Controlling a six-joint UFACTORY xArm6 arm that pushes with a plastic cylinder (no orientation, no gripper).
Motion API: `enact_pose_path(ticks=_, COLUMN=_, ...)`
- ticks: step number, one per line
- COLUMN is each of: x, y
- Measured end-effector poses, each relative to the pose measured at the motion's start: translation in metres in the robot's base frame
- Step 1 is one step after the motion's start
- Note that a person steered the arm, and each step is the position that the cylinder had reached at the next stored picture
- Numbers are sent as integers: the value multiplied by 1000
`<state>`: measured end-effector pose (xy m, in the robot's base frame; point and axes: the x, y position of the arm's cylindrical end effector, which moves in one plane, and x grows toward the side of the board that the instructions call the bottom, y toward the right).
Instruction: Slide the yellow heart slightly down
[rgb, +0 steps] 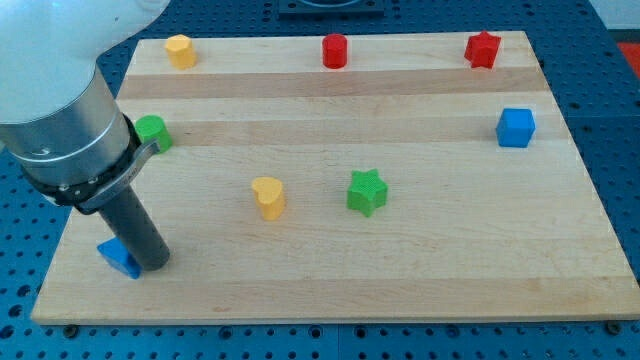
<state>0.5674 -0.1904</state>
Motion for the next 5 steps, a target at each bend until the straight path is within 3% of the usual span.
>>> enact_pose_path(ticks=3, x=-11, y=27)
enact_pose_path(ticks=5, x=-68, y=43)
